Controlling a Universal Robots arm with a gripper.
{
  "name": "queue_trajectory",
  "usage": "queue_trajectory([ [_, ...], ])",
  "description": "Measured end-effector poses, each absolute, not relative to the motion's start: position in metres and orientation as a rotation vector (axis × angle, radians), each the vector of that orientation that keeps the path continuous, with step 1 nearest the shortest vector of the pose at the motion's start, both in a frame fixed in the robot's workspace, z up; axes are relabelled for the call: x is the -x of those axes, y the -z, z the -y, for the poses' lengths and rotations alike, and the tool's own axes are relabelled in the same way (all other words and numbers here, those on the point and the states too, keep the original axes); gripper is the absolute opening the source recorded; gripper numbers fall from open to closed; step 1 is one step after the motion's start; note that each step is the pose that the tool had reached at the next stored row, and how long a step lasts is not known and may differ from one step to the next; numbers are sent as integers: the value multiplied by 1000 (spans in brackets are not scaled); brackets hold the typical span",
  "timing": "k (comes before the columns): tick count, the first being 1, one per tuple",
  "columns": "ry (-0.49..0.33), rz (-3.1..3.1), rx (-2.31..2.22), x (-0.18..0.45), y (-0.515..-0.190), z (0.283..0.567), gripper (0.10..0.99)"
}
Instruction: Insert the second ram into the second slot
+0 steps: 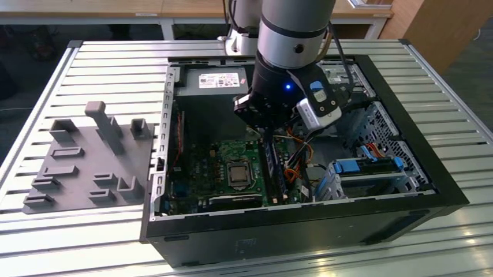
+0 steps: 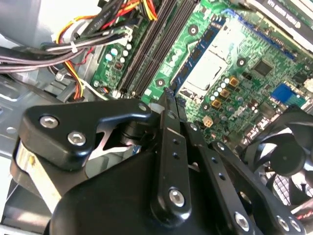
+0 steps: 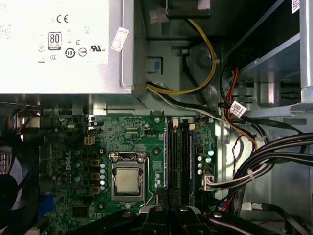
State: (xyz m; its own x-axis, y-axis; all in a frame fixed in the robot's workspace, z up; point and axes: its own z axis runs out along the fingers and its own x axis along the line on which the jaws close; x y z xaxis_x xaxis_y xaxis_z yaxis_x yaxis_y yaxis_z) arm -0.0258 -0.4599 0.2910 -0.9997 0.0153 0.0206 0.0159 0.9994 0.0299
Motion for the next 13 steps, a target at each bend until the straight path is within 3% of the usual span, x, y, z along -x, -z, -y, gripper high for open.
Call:
queue_trajectory([
  [13, 50, 3119, 40, 25, -287, 466, 118],
])
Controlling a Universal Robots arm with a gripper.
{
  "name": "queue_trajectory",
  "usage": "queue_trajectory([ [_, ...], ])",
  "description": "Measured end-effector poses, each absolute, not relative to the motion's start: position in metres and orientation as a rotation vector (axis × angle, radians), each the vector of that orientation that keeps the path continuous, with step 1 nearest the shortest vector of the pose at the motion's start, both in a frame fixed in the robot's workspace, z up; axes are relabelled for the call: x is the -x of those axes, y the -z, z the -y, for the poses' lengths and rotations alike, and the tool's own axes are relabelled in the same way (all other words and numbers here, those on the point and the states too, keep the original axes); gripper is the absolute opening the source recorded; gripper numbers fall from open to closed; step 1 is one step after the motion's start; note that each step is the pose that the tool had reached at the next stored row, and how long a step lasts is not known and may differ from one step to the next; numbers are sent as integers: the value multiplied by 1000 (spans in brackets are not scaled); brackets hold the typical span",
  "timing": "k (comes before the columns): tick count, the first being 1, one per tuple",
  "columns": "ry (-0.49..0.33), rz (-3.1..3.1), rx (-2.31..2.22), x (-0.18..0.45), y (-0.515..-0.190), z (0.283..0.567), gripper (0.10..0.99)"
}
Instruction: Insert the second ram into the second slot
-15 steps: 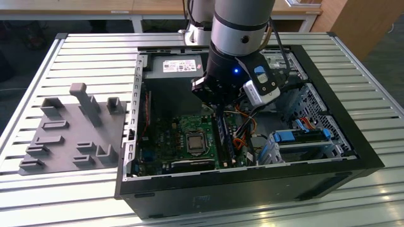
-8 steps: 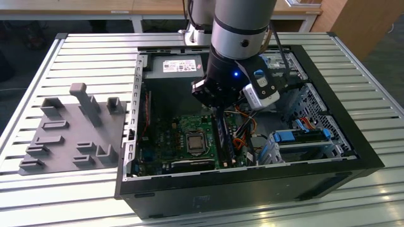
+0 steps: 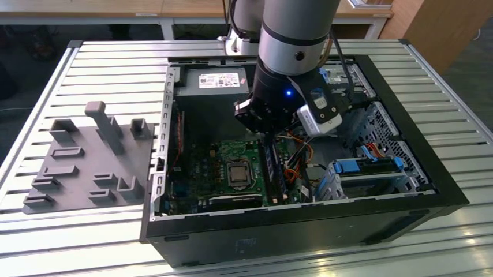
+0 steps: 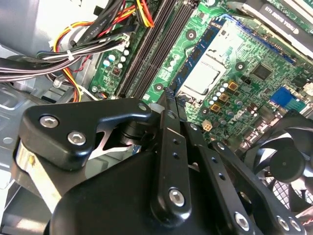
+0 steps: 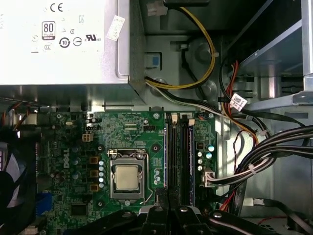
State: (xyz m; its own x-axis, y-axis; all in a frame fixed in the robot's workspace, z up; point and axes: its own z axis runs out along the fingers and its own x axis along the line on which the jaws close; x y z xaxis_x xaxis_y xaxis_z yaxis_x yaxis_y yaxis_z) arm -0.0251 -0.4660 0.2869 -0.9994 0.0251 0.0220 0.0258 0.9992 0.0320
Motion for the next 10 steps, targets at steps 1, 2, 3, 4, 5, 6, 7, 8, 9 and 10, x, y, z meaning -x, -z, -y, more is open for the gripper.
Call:
queue_trajectory([
  [1, 50, 3119, 40, 25, -287, 466, 118],
  [2, 51, 3119, 40, 25, -287, 466, 118],
  [3, 50, 3119, 40, 25, -286, 466, 118],
  [4, 50, 3119, 40, 25, -286, 466, 118],
  [5, 50, 3119, 40, 25, -286, 466, 118],
  [6, 51, 3119, 40, 25, -286, 466, 118],
  [7, 50, 3119, 40, 25, -286, 467, 118],
  [8, 50, 3119, 40, 25, -286, 467, 118],
  [9, 50, 3119, 40, 25, -286, 467, 118],
  [10, 50, 3119, 40, 25, -286, 467, 118],
])
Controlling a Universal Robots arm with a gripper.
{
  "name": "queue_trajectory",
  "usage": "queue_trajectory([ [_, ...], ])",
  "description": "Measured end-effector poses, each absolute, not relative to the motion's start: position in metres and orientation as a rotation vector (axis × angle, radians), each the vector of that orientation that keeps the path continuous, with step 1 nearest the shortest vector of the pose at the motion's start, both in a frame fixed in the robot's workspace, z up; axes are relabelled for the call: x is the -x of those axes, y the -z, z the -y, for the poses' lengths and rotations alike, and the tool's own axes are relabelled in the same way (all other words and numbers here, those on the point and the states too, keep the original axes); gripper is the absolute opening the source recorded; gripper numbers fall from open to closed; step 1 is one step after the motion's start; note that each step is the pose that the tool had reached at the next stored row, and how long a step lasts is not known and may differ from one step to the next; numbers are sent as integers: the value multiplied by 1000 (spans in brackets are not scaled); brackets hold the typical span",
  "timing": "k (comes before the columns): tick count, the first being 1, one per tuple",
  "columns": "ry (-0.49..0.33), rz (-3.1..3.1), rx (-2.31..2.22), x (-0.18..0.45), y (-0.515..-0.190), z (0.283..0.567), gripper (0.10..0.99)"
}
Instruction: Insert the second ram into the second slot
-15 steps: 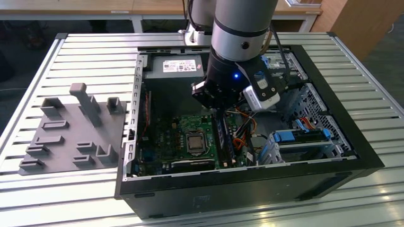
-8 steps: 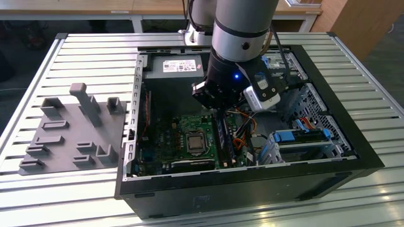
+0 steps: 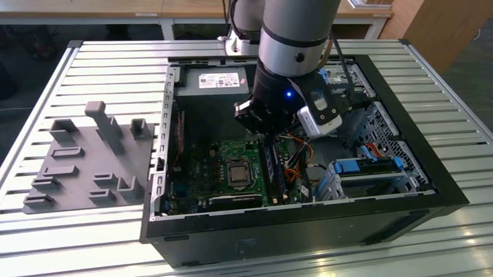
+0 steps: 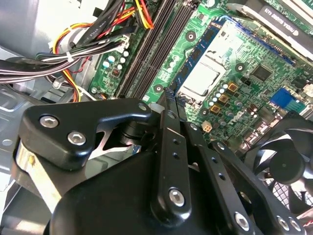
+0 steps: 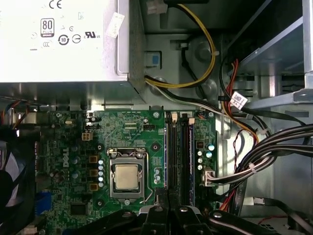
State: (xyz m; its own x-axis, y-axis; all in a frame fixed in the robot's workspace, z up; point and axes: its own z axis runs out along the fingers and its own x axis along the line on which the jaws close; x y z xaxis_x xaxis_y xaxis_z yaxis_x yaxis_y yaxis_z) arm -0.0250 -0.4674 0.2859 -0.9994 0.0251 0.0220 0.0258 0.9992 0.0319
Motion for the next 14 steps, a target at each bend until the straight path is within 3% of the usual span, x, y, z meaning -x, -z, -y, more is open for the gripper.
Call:
queue_trajectory([
  [14, 49, 3114, 30, 24, -271, 469, 118],
])
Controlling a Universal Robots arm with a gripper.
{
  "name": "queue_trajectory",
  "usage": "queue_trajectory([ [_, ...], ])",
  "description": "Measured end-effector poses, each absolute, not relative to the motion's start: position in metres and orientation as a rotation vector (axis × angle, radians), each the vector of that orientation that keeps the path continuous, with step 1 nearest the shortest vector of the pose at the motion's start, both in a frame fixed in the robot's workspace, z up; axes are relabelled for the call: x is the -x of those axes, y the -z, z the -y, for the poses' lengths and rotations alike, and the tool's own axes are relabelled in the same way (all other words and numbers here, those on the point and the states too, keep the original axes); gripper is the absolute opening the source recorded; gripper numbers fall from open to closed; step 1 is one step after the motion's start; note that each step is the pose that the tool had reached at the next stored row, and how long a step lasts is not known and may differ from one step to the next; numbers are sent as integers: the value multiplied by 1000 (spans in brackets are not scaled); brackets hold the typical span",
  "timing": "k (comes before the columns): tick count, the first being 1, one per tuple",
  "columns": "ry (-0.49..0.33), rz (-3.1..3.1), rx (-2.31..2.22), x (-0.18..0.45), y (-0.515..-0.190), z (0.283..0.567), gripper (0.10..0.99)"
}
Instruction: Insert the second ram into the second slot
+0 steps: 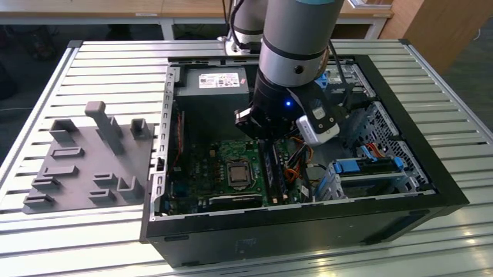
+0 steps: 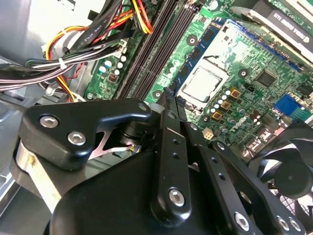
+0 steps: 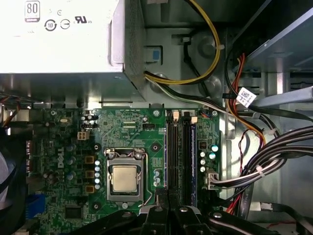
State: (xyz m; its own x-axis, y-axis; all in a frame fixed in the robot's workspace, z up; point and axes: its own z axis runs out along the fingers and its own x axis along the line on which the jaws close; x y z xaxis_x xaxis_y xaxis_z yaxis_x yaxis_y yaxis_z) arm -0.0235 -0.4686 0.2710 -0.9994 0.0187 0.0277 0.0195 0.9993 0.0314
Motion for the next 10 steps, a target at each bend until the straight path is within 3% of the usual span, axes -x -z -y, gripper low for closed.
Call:
queue_trajectory([
  [10, 49, 3113, 30, 23, -264, 469, 118],
])
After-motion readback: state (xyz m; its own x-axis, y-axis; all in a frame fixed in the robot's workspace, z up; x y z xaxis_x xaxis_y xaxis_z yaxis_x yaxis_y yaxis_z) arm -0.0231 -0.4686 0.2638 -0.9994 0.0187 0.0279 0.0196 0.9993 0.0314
